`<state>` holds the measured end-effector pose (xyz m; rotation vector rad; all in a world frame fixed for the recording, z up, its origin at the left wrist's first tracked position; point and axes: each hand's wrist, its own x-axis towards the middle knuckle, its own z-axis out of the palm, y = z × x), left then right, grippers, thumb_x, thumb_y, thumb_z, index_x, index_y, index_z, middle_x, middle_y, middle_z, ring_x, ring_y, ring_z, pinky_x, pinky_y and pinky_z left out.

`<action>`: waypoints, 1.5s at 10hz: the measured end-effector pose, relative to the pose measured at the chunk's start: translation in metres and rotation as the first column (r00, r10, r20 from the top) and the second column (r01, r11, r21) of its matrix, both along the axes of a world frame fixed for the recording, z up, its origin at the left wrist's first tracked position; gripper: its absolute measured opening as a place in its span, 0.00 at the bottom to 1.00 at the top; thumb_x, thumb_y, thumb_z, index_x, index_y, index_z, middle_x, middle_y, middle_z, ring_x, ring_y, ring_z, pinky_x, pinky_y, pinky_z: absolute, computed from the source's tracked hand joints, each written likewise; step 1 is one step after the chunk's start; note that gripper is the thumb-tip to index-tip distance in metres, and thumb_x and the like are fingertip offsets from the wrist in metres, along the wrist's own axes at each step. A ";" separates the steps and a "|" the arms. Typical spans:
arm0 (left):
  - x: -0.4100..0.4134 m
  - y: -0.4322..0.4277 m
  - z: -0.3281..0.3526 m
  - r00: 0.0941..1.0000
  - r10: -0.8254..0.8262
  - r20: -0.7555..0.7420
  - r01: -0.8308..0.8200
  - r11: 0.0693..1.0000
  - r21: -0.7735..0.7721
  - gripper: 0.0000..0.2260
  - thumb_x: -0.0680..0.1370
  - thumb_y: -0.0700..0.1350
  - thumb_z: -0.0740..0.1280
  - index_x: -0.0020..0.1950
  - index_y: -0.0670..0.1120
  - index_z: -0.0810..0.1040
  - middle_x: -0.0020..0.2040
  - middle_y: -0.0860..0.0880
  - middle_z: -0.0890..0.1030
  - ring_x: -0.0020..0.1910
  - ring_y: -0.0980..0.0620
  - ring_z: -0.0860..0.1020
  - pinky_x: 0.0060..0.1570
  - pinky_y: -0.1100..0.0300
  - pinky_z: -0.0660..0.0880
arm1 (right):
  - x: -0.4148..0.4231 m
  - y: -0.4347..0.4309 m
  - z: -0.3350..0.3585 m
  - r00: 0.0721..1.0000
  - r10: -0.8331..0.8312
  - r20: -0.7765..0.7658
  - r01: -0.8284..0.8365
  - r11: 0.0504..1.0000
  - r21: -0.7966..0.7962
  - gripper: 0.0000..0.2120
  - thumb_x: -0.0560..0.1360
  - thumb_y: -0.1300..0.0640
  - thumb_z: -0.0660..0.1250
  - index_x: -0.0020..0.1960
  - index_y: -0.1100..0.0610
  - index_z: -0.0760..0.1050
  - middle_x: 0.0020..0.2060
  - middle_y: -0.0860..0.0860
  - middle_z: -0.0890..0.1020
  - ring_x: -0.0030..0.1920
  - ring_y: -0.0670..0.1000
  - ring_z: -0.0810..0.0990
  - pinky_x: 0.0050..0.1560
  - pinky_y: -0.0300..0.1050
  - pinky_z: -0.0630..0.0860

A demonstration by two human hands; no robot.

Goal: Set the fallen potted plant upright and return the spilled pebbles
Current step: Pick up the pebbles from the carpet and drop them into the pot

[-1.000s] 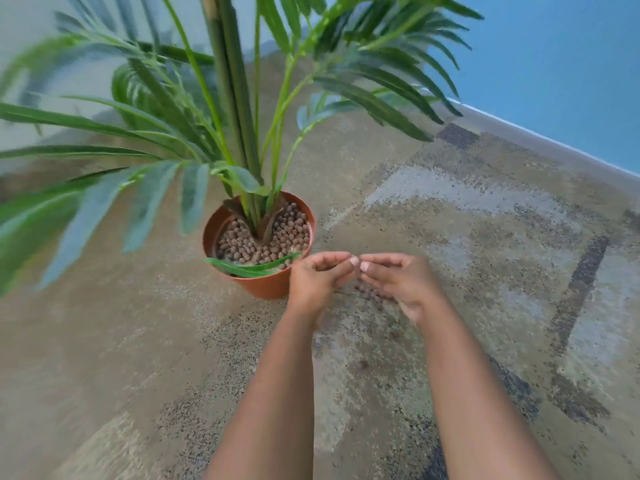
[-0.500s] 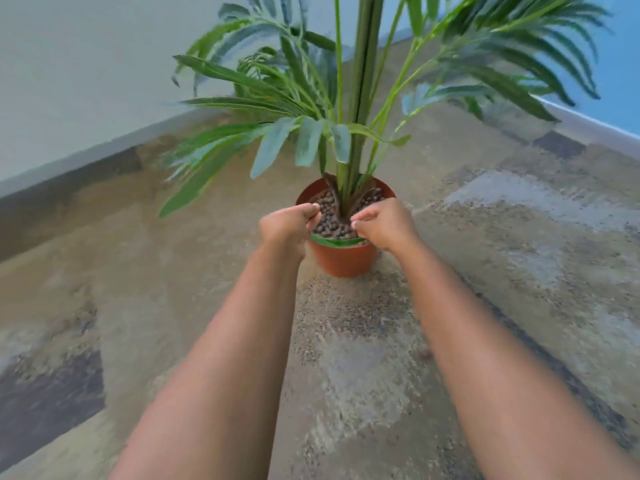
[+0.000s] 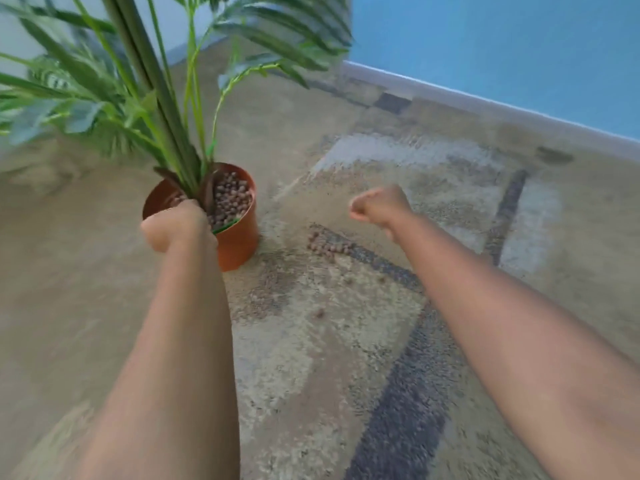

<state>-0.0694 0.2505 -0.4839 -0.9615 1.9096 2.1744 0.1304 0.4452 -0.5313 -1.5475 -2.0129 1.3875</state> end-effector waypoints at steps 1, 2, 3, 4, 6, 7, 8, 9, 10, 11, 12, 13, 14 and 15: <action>0.015 -0.003 0.009 0.934 -0.346 -0.087 0.317 0.917 -0.244 0.03 0.74 0.46 0.66 0.45 0.49 0.73 0.50 0.44 0.81 0.45 0.46 0.77 0.52 0.56 0.78 | 0.025 0.001 -0.017 0.996 -0.085 -0.037 0.084 0.996 -0.041 0.12 0.74 0.68 0.67 0.55 0.73 0.76 0.53 0.64 0.83 0.54 0.60 0.84 0.55 0.56 0.81; 0.029 0.007 0.012 0.930 -0.265 -0.256 0.187 0.938 -0.291 0.05 0.71 0.47 0.68 0.35 0.50 0.76 0.40 0.50 0.84 0.38 0.50 0.79 0.40 0.63 0.77 | 0.025 0.000 -0.020 0.997 -0.071 0.022 0.070 0.997 0.018 0.10 0.75 0.65 0.67 0.53 0.70 0.79 0.51 0.61 0.84 0.51 0.57 0.84 0.52 0.51 0.82; 0.075 0.021 -0.003 0.800 -0.427 -0.421 0.252 0.876 -0.411 0.06 0.72 0.48 0.69 0.35 0.51 0.80 0.34 0.56 0.82 0.36 0.56 0.80 0.37 0.69 0.76 | 0.026 -0.011 -0.039 0.956 0.066 0.285 -0.108 0.985 0.135 0.06 0.75 0.63 0.68 0.47 0.65 0.82 0.45 0.57 0.85 0.44 0.54 0.85 0.42 0.48 0.82; 0.104 0.022 -0.039 0.609 -0.739 -0.287 0.535 0.650 -0.539 0.04 0.74 0.48 0.70 0.39 0.52 0.80 0.38 0.55 0.83 0.37 0.55 0.81 0.36 0.64 0.77 | 0.030 -0.019 -0.053 0.870 0.137 0.474 -0.229 0.963 0.142 0.04 0.73 0.62 0.72 0.41 0.60 0.78 0.38 0.55 0.84 0.37 0.51 0.84 0.30 0.42 0.78; 0.142 -0.008 -0.125 0.168 -0.940 0.298 0.869 -0.002 -0.494 0.15 0.68 0.49 0.78 0.50 0.47 0.80 0.45 0.55 0.82 0.39 0.56 0.82 0.36 0.63 0.80 | 0.050 -0.034 -0.082 0.814 0.138 0.565 -0.257 0.956 0.138 0.06 0.73 0.60 0.72 0.42 0.60 0.76 0.36 0.53 0.81 0.34 0.50 0.81 0.29 0.43 0.78; 0.144 -0.014 -0.138 0.151 -0.924 0.350 0.812 -0.086 -0.577 0.11 0.67 0.47 0.80 0.42 0.51 0.79 0.37 0.55 0.80 0.34 0.61 0.76 0.28 0.68 0.69 | 0.052 -0.033 -0.083 0.876 0.140 0.461 -0.221 0.967 0.125 0.04 0.76 0.63 0.67 0.42 0.62 0.77 0.39 0.56 0.82 0.38 0.54 0.83 0.40 0.50 0.84; 0.143 -0.012 -0.140 0.158 -0.924 0.349 0.767 -0.108 -0.633 0.10 0.68 0.46 0.79 0.40 0.52 0.79 0.37 0.55 0.80 0.34 0.61 0.76 0.29 0.66 0.70 | 0.049 -0.036 -0.080 0.896 0.222 0.386 -0.260 0.964 0.051 0.05 0.74 0.67 0.69 0.41 0.60 0.79 0.40 0.54 0.83 0.39 0.51 0.84 0.44 0.50 0.84; 0.141 -0.004 -0.139 0.176 -0.933 0.314 0.756 -0.077 -0.651 0.08 0.70 0.48 0.78 0.40 0.52 0.80 0.36 0.55 0.81 0.37 0.57 0.79 0.35 0.62 0.76 | 0.035 -0.048 -0.073 0.899 0.331 0.286 -0.342 0.940 -0.013 0.07 0.71 0.65 0.74 0.41 0.54 0.81 0.45 0.49 0.83 0.37 0.47 0.83 0.39 0.44 0.82; 0.137 0.002 -0.136 0.223 -0.944 0.243 0.782 0.024 -0.623 0.08 0.70 0.47 0.78 0.42 0.50 0.80 0.38 0.54 0.81 0.38 0.54 0.80 0.38 0.59 0.79 | 0.027 -0.056 -0.074 0.897 0.332 0.292 -0.357 0.934 0.034 0.06 0.70 0.63 0.75 0.40 0.53 0.82 0.45 0.47 0.82 0.35 0.45 0.82 0.35 0.41 0.79; 0.122 0.011 -0.128 0.303 -0.944 0.128 0.821 0.191 -0.538 0.07 0.71 0.44 0.78 0.43 0.48 0.80 0.39 0.52 0.81 0.38 0.53 0.81 0.39 0.58 0.80 | 0.020 -0.063 -0.084 0.888 0.321 0.330 -0.372 0.922 0.104 0.03 0.71 0.63 0.74 0.41 0.56 0.82 0.41 0.49 0.83 0.40 0.47 0.83 0.49 0.48 0.82; 0.109 0.017 -0.124 0.353 -0.932 0.085 0.825 0.267 -0.497 0.06 0.71 0.42 0.77 0.43 0.47 0.81 0.41 0.51 0.83 0.41 0.52 0.82 0.42 0.56 0.81 | 0.020 -0.064 -0.087 0.875 0.321 0.362 -0.391 0.910 0.139 0.02 0.73 0.64 0.73 0.42 0.58 0.82 0.42 0.51 0.83 0.44 0.49 0.83 0.55 0.50 0.81; 0.089 0.027 -0.121 0.440 -0.897 0.034 0.802 0.376 -0.464 0.06 0.71 0.41 0.77 0.44 0.49 0.82 0.41 0.51 0.84 0.42 0.53 0.83 0.43 0.57 0.82 | 0.022 -0.064 -0.090 0.879 0.318 0.355 -0.388 0.910 0.144 0.06 0.74 0.65 0.71 0.42 0.56 0.83 0.47 0.50 0.84 0.47 0.49 0.84 0.52 0.44 0.81; 0.079 0.036 -0.122 0.431 -0.902 0.014 0.788 0.369 -0.493 0.07 0.71 0.42 0.77 0.46 0.49 0.83 0.42 0.52 0.85 0.41 0.55 0.83 0.43 0.58 0.81 | 0.024 -0.060 -0.089 0.915 0.276 0.295 -0.324 0.938 0.126 0.07 0.74 0.64 0.71 0.42 0.54 0.83 0.45 0.48 0.84 0.39 0.44 0.82 0.35 0.32 0.78; 0.074 0.050 -0.127 0.353 -0.934 0.048 0.760 0.257 -0.597 0.15 0.72 0.43 0.76 0.58 0.47 0.82 0.49 0.52 0.84 0.44 0.54 0.82 0.48 0.55 0.81 | 0.027 -0.042 -0.085 0.973 0.130 0.193 -0.159 0.977 0.142 0.06 0.75 0.63 0.70 0.46 0.54 0.83 0.43 0.48 0.82 0.27 0.43 0.77 0.22 0.29 0.71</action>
